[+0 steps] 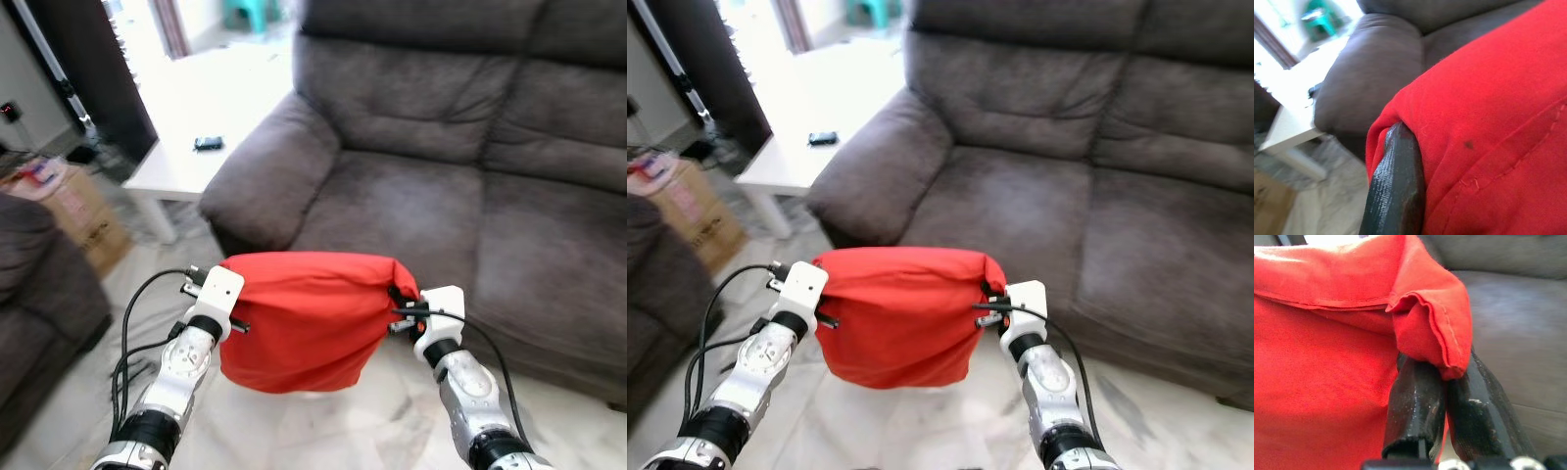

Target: Move the pillow to the sofa from floor

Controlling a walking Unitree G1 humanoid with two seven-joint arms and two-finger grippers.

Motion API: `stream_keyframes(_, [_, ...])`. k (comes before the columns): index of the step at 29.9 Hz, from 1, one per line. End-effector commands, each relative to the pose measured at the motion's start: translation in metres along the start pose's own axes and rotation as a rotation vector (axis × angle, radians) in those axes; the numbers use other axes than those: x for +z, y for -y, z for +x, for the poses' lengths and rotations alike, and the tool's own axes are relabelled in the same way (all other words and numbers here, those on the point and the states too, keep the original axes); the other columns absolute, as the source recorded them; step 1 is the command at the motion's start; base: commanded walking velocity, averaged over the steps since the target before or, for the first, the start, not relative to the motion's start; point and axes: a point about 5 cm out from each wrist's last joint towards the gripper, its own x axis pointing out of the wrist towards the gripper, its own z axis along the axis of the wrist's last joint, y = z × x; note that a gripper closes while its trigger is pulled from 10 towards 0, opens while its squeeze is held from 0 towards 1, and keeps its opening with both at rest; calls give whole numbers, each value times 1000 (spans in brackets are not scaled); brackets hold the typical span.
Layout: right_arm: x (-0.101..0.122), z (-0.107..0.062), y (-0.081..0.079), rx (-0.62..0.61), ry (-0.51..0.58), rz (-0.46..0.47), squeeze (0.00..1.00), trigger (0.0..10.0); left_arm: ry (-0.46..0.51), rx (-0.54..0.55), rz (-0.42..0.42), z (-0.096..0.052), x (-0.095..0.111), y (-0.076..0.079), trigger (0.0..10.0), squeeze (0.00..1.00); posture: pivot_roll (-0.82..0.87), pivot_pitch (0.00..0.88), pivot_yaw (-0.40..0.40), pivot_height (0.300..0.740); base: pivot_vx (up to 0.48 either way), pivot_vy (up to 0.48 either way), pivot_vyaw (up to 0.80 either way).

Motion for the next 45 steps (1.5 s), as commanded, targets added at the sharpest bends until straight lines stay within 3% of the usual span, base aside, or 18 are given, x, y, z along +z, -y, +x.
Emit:
stream_keyframes(1, [10,-6,28,-151,68,16,0,10000,35,97,4,0,4,-24,10000,0,22,69,77,740,0,0,-800])
stream_keyframes(11, [7,-12,32,-153,58,5,0,10000,47,97,-11,3,6,-18,10000,0,18,90,57,740,0,0,-800])
stream_keyframes(19, [5,-12,28,-138,60,14,0,10000,49,99,-2,-3,2,-20,10000,0,41,112,60,740,0,0,-771])
stream_keyframes(28, [4,-5,12,-70,54,66,0,10000,46,158,20,-13,0,-28,10000,0,106,141,27,740,0,0,0])
stream_keyframes(37, [9,2,3,-19,64,27,0,10000,37,205,10,-25,-6,-30,10000,0,103,142,-6,740,0,0,89])
stream_keyframes(45, [14,5,7,-24,69,35,0,10000,37,200,9,-16,-1,-28,10000,0,82,120,-13,740,0,0,100])
